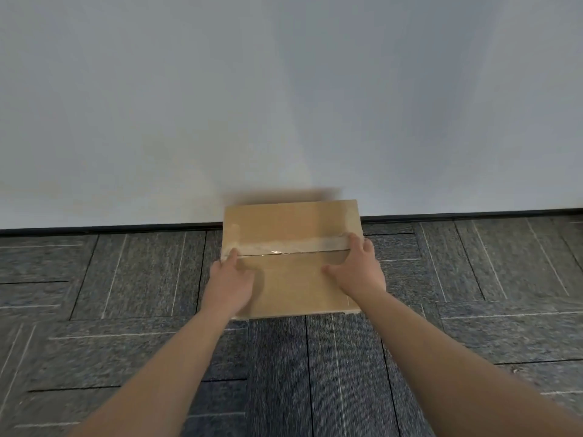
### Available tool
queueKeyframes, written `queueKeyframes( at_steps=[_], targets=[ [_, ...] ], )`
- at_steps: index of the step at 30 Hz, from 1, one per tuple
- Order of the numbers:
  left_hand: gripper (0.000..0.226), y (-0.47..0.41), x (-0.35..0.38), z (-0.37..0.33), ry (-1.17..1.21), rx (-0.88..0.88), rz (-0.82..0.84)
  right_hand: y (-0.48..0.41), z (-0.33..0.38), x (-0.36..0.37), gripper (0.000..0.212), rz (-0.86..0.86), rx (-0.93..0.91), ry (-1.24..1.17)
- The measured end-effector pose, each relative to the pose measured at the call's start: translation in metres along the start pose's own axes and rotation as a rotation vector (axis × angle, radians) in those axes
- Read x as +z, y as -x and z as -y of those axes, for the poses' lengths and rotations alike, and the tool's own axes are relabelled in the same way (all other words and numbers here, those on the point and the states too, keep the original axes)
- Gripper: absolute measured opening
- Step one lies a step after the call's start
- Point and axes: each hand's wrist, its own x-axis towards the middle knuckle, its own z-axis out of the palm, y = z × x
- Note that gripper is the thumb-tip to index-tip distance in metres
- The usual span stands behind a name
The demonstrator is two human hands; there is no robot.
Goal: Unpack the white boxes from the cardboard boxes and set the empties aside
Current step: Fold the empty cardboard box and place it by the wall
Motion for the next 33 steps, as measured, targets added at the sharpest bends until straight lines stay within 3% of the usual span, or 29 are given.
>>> queueKeyframes(
  at_steps=[16, 20, 25, 29, 33],
  targets=[
    [0.059, -0.044, 0.007, 0.001, -0.019, -0.002, 0.086, -0.036, 0.008, 0.018, 0.086, 0.059, 0.052, 0.110],
    [0.069, -0.045, 0.006, -0.002, -0.037, -0.052, 0.135, -0.036, 0.011, 0.012, 0.085, 0.110, 0.054, 0.128],
    [0.068, -0.019, -0.013, -0.023, 0.003, -0.080, 0.042, -0.007, 0.023, -0.001, 0.080, 0.020, 0.014, 0.356],
    [0.057, 0.037, -0.054, -0.066, 0.102, 0.053, -0.007, 0.040, 0.055, -0.042, 0.062, -0.026, -0.148, 0.218],
    [0.040, 0.115, -0.121, -0.131, 0.179, 0.097, 0.041, 0.110, 0.115, -0.132, 0.056, -0.038, -0.270, 0.016]
  ],
)
